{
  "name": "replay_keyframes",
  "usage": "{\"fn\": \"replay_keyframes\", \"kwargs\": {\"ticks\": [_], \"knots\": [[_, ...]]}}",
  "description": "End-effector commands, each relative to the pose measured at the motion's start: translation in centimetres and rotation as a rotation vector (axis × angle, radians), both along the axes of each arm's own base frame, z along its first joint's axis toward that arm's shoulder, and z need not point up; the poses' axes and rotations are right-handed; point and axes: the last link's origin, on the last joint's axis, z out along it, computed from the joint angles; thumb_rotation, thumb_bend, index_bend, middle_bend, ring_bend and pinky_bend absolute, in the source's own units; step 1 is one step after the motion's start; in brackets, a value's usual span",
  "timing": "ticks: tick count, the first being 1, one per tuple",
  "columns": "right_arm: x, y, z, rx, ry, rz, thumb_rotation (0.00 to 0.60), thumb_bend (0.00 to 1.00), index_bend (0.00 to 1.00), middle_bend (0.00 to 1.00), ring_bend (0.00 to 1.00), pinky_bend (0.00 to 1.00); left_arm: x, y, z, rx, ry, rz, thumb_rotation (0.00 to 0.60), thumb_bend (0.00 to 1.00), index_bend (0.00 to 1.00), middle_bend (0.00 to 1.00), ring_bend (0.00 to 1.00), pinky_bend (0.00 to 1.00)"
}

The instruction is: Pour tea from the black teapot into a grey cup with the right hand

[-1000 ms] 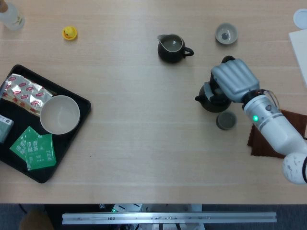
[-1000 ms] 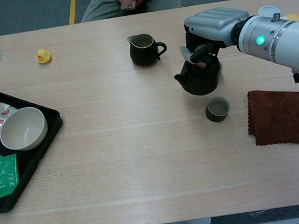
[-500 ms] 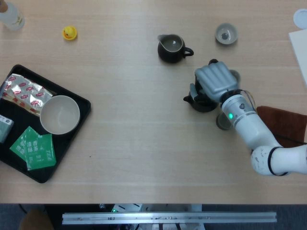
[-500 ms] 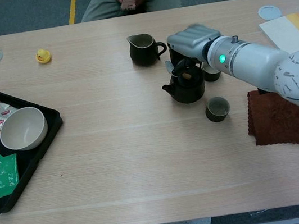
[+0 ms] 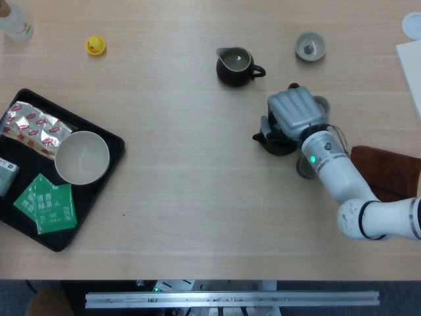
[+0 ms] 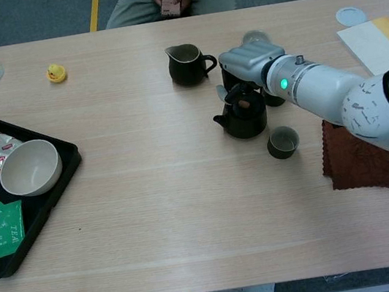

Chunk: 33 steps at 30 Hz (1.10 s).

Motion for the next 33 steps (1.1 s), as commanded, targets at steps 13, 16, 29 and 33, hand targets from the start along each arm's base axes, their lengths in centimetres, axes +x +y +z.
{"fn": "replay_keyframes", "kwargs": {"ticks": [13, 16, 29, 33], "knots": [[-0.1, 0.2, -0.8, 0.001, 0.017, 0.001, 0.361, 0.57, 0.96, 0.83, 0.76, 0.24, -0.3, -0.2, -0.1, -0.002, -0.005, 0.008, 0.600, 0.30, 0.07, 0.12, 0.03, 0.01], [-0.2, 0.2, -1.0, 0.000, 0.025, 0.005, 0.361, 0.57, 0.95, 0.82, 0.75, 0.24, -0.4, -0.2, 0.0, -0.001, -0.005, 0.009, 0.600, 0.30, 0.07, 0.12, 0.03, 0.01], [-0.2, 0.4, -1.5, 0.003, 0.041, 0.006, 0.363, 0.23, 0.91, 0.78, 0.70, 0.23, -0.6, -0.3, 0.0, 0.000, -0.007, 0.010, 0.600, 0.29, 0.07, 0.12, 0.03, 0.01], [-0.1, 0.4, -1.4, 0.002, 0.032, 0.005, 0.360, 0.08, 0.89, 0.75, 0.67, 0.22, -0.6, -0.3, 0.0, 0.000, -0.007, 0.011, 0.600, 0.30, 0.07, 0.12, 0.03, 0.01]]}}
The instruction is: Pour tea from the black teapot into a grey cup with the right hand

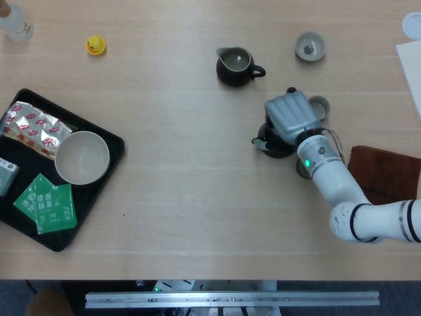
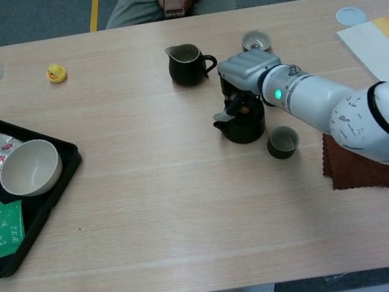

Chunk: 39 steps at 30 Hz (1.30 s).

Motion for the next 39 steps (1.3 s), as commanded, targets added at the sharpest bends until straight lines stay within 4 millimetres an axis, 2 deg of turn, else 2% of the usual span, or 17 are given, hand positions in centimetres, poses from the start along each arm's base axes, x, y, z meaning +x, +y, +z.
{"fn": "replay_keyframes", "kwargs": {"ticks": [1, 4, 7, 17, 26, 28, 31, 34, 36, 39], "knots": [[0.0, 0.0, 0.0, 0.001, -0.007, -0.003, 0.357, 0.05, 0.88, 0.74, 0.66, 0.21, 0.0, 0.0, 0.0, 0.000, 0.000, 0.001, 0.600, 0.30, 0.07, 0.12, 0.03, 0.01], [0.1, 0.0, 0.1, 0.005, -0.016, -0.002, 0.326, 0.00, 0.84, 0.70, 0.60, 0.20, 0.0, 0.0, 0.0, 0.001, 0.000, 0.000, 0.600, 0.30, 0.07, 0.12, 0.03, 0.01], [0.2, 0.1, 0.3, 0.008, -0.019, 0.003, 0.304, 0.00, 0.77, 0.63, 0.53, 0.19, 0.0, 0.0, 0.0, 0.001, 0.001, -0.001, 0.600, 0.29, 0.07, 0.12, 0.03, 0.01], [0.5, 0.1, 1.4, 0.005, -0.028, 0.020, 0.295, 0.00, 0.49, 0.43, 0.32, 0.16, 0.0, 0.0, 0.0, 0.002, 0.000, 0.000, 0.600, 0.29, 0.07, 0.12, 0.03, 0.01], [1.2, 0.3, 3.5, -0.018, -0.064, 0.046, 0.295, 0.00, 0.28, 0.22, 0.14, 0.13, 0.1, 0.2, 0.2, 0.006, 0.005, -0.010, 0.600, 0.30, 0.07, 0.12, 0.03, 0.01], [1.2, 0.6, 4.2, -0.023, -0.076, 0.055, 0.335, 0.02, 0.26, 0.21, 0.13, 0.13, 0.2, 0.3, 0.2, 0.004, 0.006, -0.015, 0.600, 0.29, 0.07, 0.12, 0.03, 0.01], [1.0, 1.0, 5.6, -0.044, -0.099, 0.066, 0.452, 0.07, 0.25, 0.21, 0.12, 0.13, 0.5, 0.6, 0.1, -0.006, 0.006, -0.027, 0.600, 0.30, 0.07, 0.12, 0.03, 0.01], [0.3, 1.6, 7.5, -0.094, -0.107, 0.085, 0.531, 0.11, 0.25, 0.21, 0.12, 0.13, 0.7, 0.8, 0.1, -0.009, 0.008, -0.041, 0.600, 0.30, 0.07, 0.12, 0.03, 0.01], [-0.5, 2.2, 8.9, -0.139, -0.105, 0.102, 0.571, 0.12, 0.25, 0.23, 0.12, 0.13, 0.9, 0.9, 0.1, -0.011, 0.012, -0.050, 0.600, 0.29, 0.07, 0.12, 0.03, 0.01], [-1.8, 3.2, 10.9, -0.210, -0.090, 0.125, 0.597, 0.12, 0.26, 0.26, 0.12, 0.13, 1.2, 1.1, 0.0, -0.009, 0.021, -0.068, 0.600, 0.29, 0.07, 0.12, 0.03, 0.01]]}}
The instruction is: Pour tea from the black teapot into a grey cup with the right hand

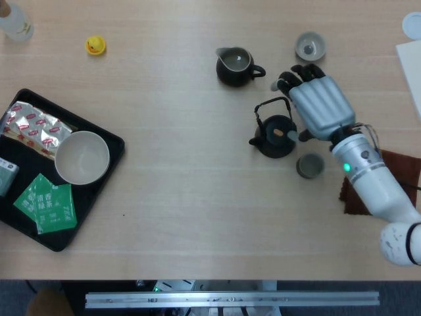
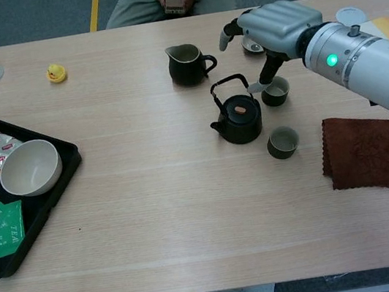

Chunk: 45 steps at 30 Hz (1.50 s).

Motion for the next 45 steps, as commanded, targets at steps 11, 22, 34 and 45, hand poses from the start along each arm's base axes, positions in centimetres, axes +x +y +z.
{"fn": "replay_keyframes", "kwargs": {"ticks": [11, 22, 34, 45], "knots": [[-8.8, 6.6, 9.8, -0.293, 0.048, -0.084, 0.600, 0.12, 0.34, 0.34, 0.16, 0.14, 0.9, 0.4, 0.0, 0.006, 0.058, -0.077, 0.600, 0.30, 0.07, 0.12, 0.03, 0.01], [-13.9, 12.4, 13.6, -0.396, 0.085, -0.166, 0.600, 0.12, 0.34, 0.34, 0.16, 0.14, 1.6, 1.0, -0.1, 0.005, 0.194, -0.136, 0.600, 0.30, 0.09, 0.12, 0.03, 0.00], [-16.8, 17.8, 15.3, -0.490, 0.083, -0.199, 0.600, 0.12, 0.34, 0.34, 0.16, 0.14, 2.9, 0.8, -0.7, -0.025, 0.159, -0.167, 0.600, 0.30, 0.10, 0.12, 0.03, 0.00], [-17.2, 19.1, 15.7, -0.513, 0.063, -0.188, 0.600, 0.12, 0.34, 0.34, 0.16, 0.14, 3.2, 0.4, -1.1, -0.036, 0.154, -0.173, 0.600, 0.29, 0.10, 0.12, 0.03, 0.00]]}}
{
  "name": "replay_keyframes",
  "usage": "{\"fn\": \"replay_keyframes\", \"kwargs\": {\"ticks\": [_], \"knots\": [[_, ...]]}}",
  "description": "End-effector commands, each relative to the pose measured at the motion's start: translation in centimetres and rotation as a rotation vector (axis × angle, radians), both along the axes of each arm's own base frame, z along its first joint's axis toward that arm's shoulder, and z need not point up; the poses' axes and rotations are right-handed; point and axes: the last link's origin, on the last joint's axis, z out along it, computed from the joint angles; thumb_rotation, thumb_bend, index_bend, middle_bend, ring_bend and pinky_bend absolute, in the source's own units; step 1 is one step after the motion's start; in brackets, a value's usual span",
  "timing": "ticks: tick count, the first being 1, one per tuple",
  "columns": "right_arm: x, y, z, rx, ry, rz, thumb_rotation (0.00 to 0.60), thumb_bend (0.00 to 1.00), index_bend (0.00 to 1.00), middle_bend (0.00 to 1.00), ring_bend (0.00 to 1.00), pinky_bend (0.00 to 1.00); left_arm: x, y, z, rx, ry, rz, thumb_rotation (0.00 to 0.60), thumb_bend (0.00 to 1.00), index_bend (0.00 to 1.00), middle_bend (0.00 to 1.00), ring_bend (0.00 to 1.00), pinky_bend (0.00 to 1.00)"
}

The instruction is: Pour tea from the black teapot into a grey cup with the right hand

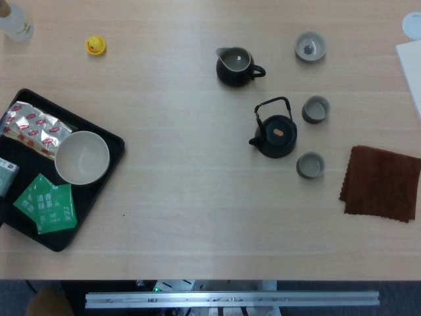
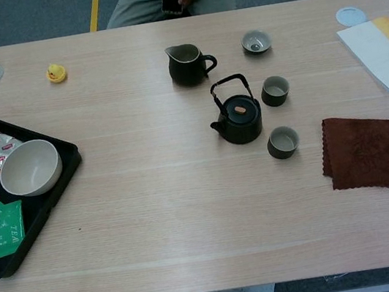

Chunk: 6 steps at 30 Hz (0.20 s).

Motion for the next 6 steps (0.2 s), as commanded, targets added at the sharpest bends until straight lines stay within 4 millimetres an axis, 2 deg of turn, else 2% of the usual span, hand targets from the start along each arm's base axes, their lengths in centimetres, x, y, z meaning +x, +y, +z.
{"fn": "replay_keyframes", "kwargs": {"ticks": [1, 6], "knots": [[0.02, 0.14, 0.07, -0.005, -0.001, 0.004, 0.600, 0.12, 0.34, 0.34, 0.16, 0.14, 0.02, -0.11, 0.07, 0.004, -0.004, -0.001, 0.600, 0.29, 0.10, 0.12, 0.03, 0.00], [0.01, 0.31, 0.23, -0.014, -0.008, 0.000, 0.600, 0.12, 0.34, 0.34, 0.16, 0.14, -0.14, -0.16, 0.04, 0.002, -0.004, 0.006, 0.600, 0.30, 0.10, 0.12, 0.03, 0.00]]}}
